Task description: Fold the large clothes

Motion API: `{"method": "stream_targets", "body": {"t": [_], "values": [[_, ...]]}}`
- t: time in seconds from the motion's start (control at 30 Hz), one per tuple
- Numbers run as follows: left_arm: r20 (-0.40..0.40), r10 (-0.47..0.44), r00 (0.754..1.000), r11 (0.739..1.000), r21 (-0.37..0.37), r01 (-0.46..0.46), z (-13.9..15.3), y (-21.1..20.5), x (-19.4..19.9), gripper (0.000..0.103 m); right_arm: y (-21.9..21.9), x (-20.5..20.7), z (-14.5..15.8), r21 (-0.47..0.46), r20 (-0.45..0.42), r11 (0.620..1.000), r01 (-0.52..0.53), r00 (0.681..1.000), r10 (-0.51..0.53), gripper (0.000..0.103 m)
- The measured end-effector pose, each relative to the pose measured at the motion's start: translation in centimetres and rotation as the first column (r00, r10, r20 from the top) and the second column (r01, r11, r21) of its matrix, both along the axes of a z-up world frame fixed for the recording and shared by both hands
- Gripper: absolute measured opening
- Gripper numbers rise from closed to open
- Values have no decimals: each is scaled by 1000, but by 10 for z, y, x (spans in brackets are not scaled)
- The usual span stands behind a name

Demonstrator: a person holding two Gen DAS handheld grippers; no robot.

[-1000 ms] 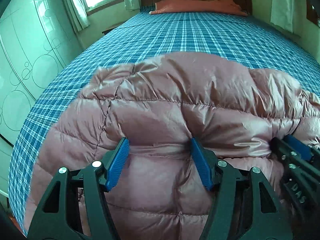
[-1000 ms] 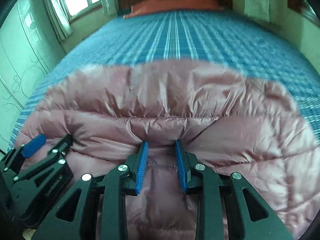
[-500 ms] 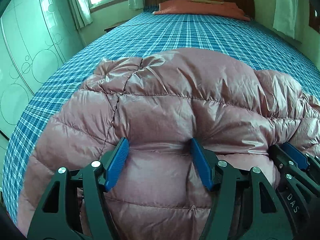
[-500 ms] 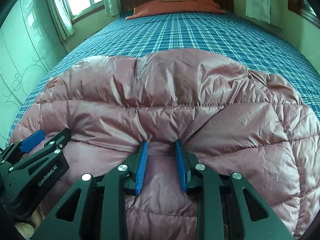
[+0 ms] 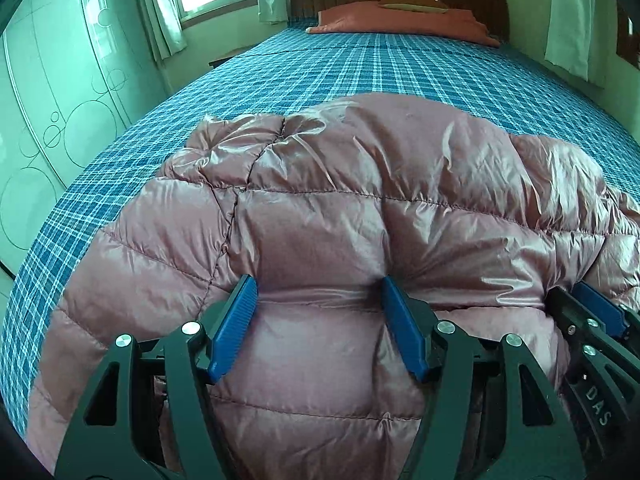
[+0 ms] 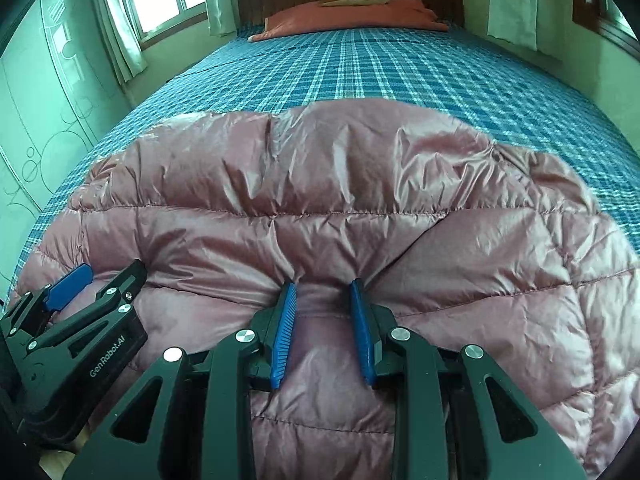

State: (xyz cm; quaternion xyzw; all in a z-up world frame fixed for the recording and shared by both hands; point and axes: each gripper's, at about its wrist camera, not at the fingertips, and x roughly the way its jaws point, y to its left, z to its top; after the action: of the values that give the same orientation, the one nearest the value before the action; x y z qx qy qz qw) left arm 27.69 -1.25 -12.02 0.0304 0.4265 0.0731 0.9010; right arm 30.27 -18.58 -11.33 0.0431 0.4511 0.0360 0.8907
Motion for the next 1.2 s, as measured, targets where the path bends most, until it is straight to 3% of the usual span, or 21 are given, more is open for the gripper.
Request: {"method": "stream_targets", "body": {"t": [0.3, 0.37, 0.4, 0.43, 0.5, 0.6, 1.0, 1.1, 1.2], "values": [[5, 5, 1000, 998, -57, -5, 20, 21, -17, 65, 11, -21, 37, -12, 67, 1000, -10, 998, 11, 29], [18, 21, 1000, 998, -65, -20, 27, 30, -24, 65, 14, -22, 36, -14, 71, 1000, -9, 997, 10, 41], [23, 32, 999, 997, -66, -31, 30, 35, -28, 65, 16, -22, 33, -21, 73, 1000, -5, 997, 7, 53], [24, 42, 999, 997, -72, -40, 31, 41, -31, 65, 19, -21, 27, -37, 58, 999, -8, 998, 11, 54], [21, 57, 998, 996, -75, -55, 31, 51, -35, 65, 26, -16, 6, -54, -14, 998, -35, 999, 35, 54], [5, 68, 998, 995, -76, -68, 27, 60, -38, 65, 29, -15, -7, -69, -1, 997, -42, 999, 42, 54], [13, 109, 994, 989, -104, -107, 41, 92, -67, 65, 24, -16, -11, -52, 24, 998, -34, 999, 35, 54], [8, 120, 993, 980, -161, -117, 46, 109, -77, 76, 25, -18, -11, -47, 29, 998, -32, 999, 34, 54], [-10, 157, 987, 951, -267, -154, 44, 138, -88, 85, 25, -19, -11, -42, 33, 999, -31, 999, 33, 54]]}}
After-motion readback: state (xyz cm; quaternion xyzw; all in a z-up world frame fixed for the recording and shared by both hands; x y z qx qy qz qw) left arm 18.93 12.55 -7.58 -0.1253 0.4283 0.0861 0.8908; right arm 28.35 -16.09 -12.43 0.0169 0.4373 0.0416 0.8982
